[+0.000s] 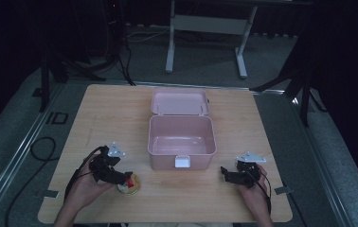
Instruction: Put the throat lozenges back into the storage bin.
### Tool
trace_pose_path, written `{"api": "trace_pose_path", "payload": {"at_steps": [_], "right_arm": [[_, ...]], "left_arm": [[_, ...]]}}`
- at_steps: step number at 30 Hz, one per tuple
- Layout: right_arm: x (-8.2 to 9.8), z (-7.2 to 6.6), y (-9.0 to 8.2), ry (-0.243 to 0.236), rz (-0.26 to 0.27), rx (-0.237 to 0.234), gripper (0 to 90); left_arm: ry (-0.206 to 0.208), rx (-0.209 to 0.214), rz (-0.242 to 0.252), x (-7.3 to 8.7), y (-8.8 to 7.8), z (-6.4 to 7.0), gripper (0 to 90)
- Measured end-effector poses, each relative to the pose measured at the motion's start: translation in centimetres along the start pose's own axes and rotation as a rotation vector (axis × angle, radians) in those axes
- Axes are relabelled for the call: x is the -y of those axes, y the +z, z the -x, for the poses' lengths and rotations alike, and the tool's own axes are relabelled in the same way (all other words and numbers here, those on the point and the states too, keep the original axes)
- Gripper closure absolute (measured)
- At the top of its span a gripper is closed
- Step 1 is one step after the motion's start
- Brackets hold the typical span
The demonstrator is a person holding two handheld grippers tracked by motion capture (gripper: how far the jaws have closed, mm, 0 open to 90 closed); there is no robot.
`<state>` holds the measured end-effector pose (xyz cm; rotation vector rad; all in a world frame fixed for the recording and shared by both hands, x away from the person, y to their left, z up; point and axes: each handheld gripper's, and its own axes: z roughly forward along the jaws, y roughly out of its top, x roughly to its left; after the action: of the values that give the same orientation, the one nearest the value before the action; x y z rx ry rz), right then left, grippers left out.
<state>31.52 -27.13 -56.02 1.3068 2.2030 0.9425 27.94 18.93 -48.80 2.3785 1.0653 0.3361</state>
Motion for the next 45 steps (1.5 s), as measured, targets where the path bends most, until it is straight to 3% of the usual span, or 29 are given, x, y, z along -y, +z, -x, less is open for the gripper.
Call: {"api": "trace_pose_path", "payload": {"at_steps": [45], "right_arm": [[0.0, 0.0, 0.0, 0.000, 0.000, 0.000, 17.9]], "left_arm": [[0.104, 0.057, -0.128, -0.5, 1.2, 1.7, 19.1]]}}
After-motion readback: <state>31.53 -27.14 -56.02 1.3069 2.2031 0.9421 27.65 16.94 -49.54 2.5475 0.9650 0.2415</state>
